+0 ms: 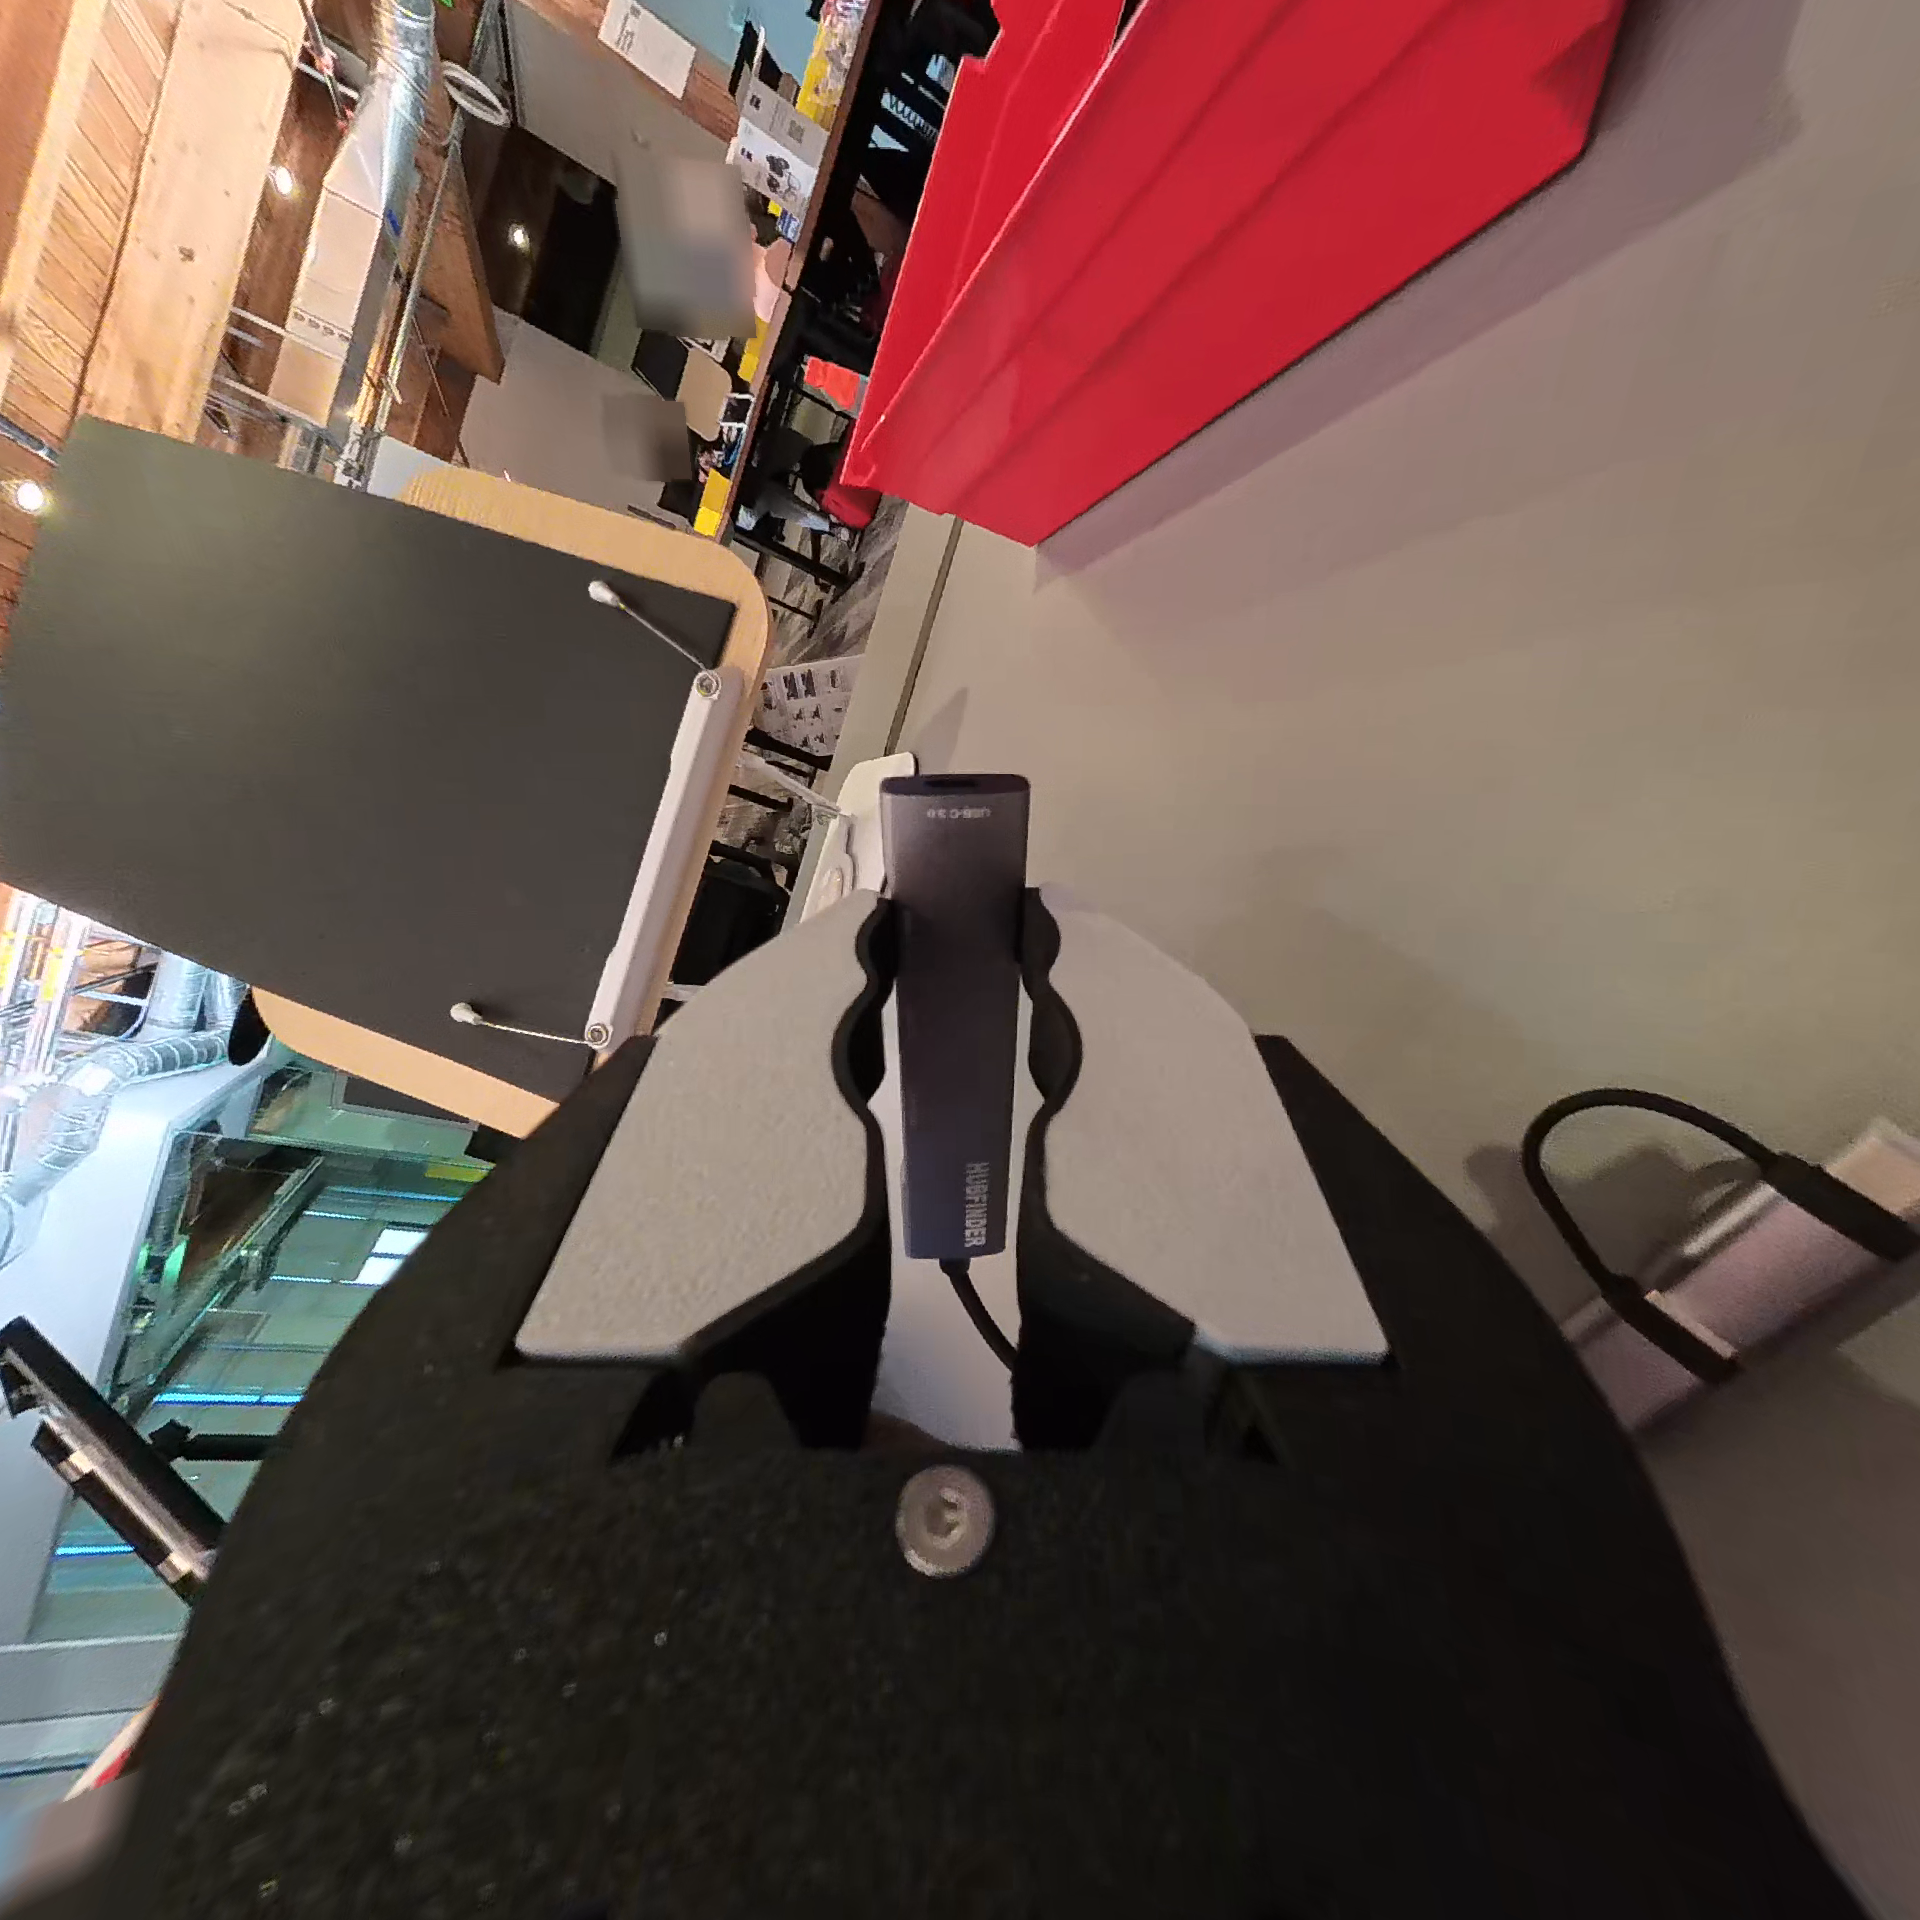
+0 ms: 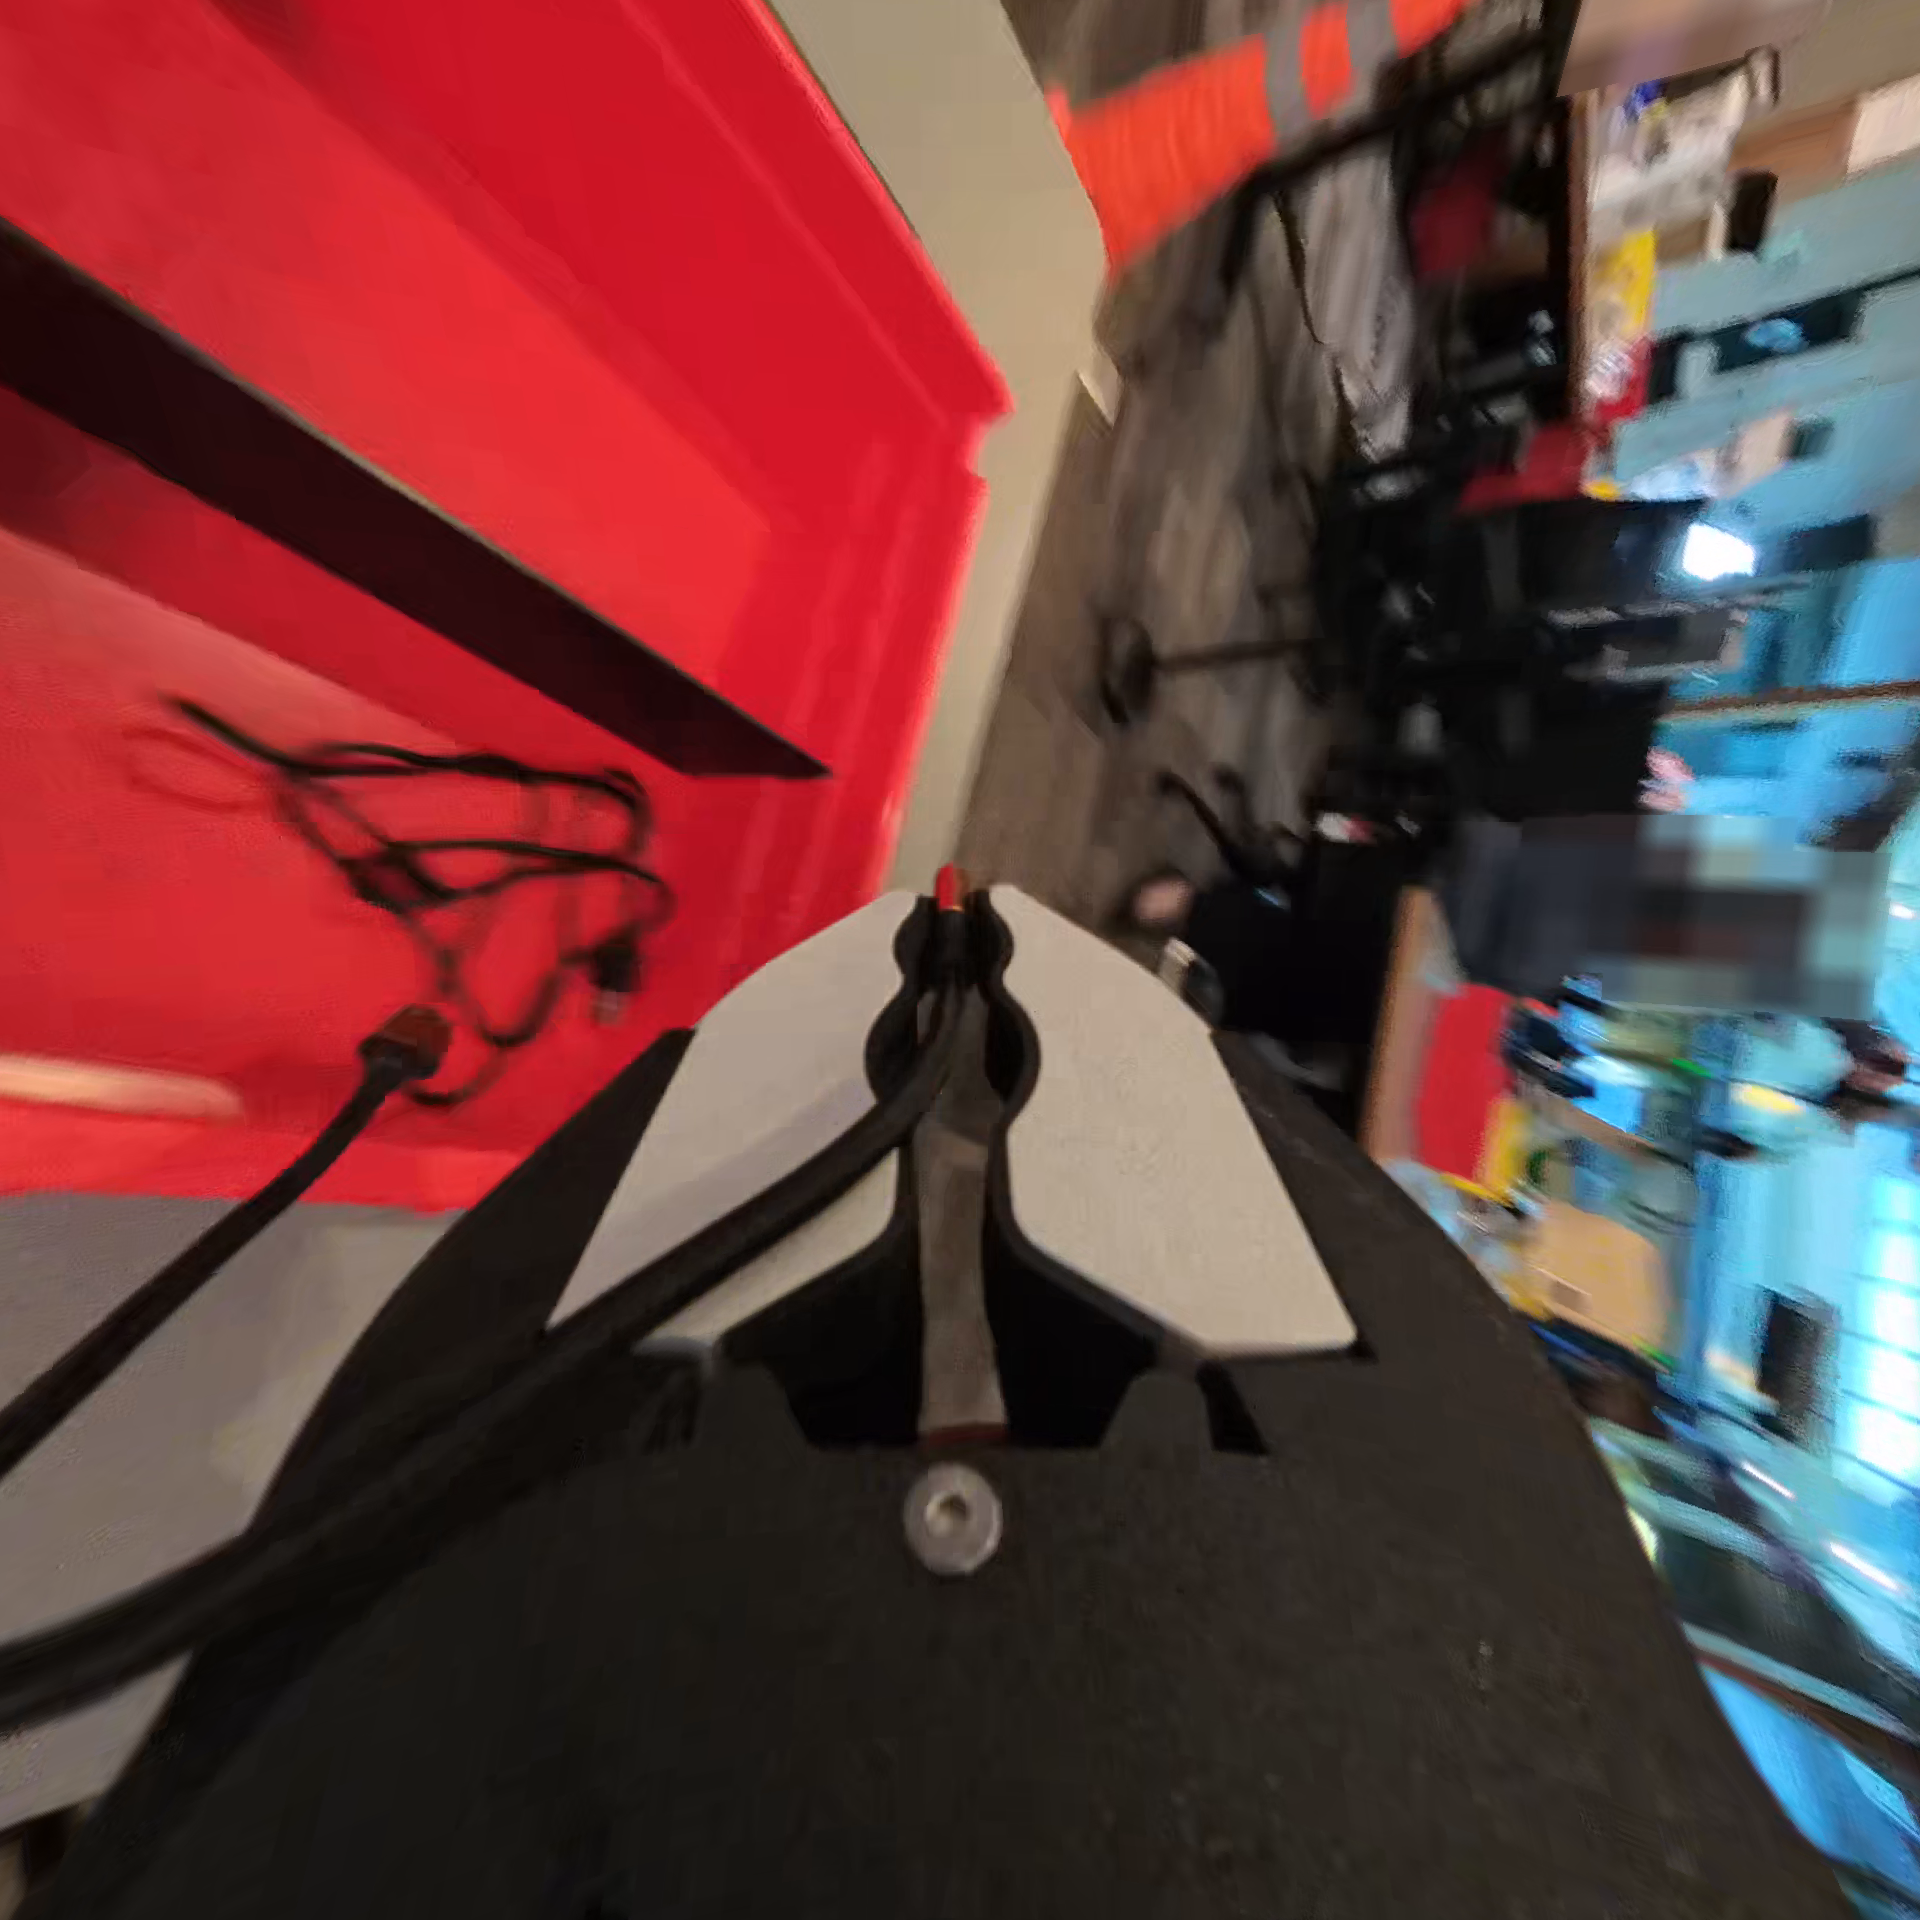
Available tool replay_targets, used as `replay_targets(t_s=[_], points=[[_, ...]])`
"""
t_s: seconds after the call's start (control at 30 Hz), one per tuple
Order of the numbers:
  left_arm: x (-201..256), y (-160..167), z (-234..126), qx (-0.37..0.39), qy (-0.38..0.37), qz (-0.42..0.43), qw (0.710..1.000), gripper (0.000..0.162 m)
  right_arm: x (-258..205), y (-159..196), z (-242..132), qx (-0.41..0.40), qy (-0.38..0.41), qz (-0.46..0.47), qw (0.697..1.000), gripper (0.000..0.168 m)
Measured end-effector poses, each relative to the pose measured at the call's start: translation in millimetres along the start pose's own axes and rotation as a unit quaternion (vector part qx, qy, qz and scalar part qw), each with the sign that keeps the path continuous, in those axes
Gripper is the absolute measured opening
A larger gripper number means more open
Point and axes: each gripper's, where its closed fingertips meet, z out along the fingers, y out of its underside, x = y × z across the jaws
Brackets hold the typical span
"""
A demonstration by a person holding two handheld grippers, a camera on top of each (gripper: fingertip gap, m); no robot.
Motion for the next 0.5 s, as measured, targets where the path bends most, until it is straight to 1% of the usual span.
replay_targets(t_s=[0.03, 0.1, 0.17, 0.23, 0.33, 0.4, 0.43, 0.47, 0.5], points=[[0, -1, 0, 0.001, 0.003, -0.004, 1.000, 0.023, 12, -1, 9, -0.025, 0.024, -0.018, 0.999, 0.006], [2, 0, 1, 0.001, 0.011, -0.013, 1.000, 0.023, 16, 2, 24, -0.080, 0.022, -0.025, 0.996, 0.007], [4, 4, 1, -0.005, 0.018, -0.013, 1.000, 0.023, 7, 8, 36, -0.123, 0.024, -0.048, 0.991, 0.007], [3, 6, 0, -0.005, 0.011, -0.009, 1.000, 0.023, -14, 18, 46, -0.157, 0.012, -0.077, 0.985, 0.007], [-1, 7, -2, -0.002, 0.001, -0.013, 1.000, 0.023, -61, 36, 55, -0.200, -0.050, -0.093, 0.974, 0.007], [-11, -5, -9, 0.037, -0.026, -0.027, 0.999, 0.023, -88, 43, 56, -0.217, -0.102, -0.104, 0.965, 0.007], [-14, -8, -12, 0.045, -0.032, -0.030, 0.998, 0.023, -98, 48, 56, -0.233, -0.127, -0.109, 0.958, 0.008], [-15, -9, -12, 0.039, -0.030, -0.030, 0.998, 0.023, -106, 53, 55, -0.251, -0.149, -0.120, 0.949, 0.014], [-14, -8, -10, 0.030, -0.023, -0.028, 0.999, 0.023, -109, 55, 57, -0.260, -0.159, -0.131, 0.943, 0.026]])
